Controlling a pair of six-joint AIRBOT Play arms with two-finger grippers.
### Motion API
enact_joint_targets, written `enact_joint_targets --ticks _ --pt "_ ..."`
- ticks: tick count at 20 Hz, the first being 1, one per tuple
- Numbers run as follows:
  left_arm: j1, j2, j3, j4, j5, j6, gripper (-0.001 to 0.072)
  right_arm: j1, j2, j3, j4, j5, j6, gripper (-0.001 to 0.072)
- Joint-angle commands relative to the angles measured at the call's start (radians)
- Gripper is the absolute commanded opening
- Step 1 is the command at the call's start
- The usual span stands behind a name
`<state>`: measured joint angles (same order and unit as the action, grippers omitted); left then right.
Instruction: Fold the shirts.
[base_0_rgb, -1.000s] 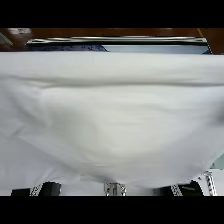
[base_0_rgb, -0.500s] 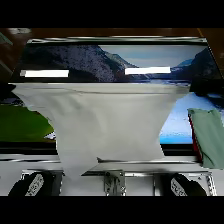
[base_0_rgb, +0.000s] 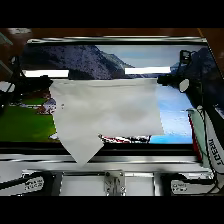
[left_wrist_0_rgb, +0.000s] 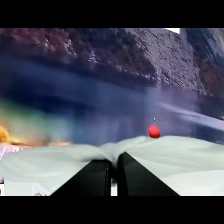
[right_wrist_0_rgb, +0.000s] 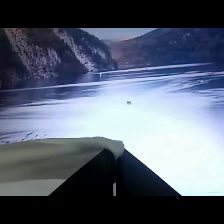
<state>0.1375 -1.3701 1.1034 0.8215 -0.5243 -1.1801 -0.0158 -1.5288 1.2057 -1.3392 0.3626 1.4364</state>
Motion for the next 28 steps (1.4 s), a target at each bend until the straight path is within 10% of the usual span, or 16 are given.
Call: enact_joint_targets --ticks 1,8,13,19,22,28 --pt "-0.061 -0.132 -0.003 -0.008 0.175 0.02 0.0037 0.01 -0.113 -0.003 0.019 -0.131 0.004 0.0061" --pt "-0.045 -0.171 0.052 0.157 -0.224 0.047 0.0037 -0.018 -0.114 -0.003 0.059 0.028 0.035 0.0061" --pt "-0.006 -0.199 0.076 0.327 -0.553 -0.169 0.0036 -0.045 -0.132 -0.003 0.06 0.33 0.05 0.0061" --pt "-0.014 -0.251 0.075 0.344 -0.575 -0.251 0.0043 -0.043 -0.158 -0.003 0.062 0.337 0.09 0.0068" --pt "-0.005 -0.248 0.101 0.34 -0.652 -0.25 0.0568 -0.046 -0.135 0.005 0.088 0.348 0.083 0.0555" --pt "0.154 -0.08 0.087 0.361 -0.922 -0.174 0.0558 -0.216 0.045 0.013 0.027 0.761 -0.051 0.0556"
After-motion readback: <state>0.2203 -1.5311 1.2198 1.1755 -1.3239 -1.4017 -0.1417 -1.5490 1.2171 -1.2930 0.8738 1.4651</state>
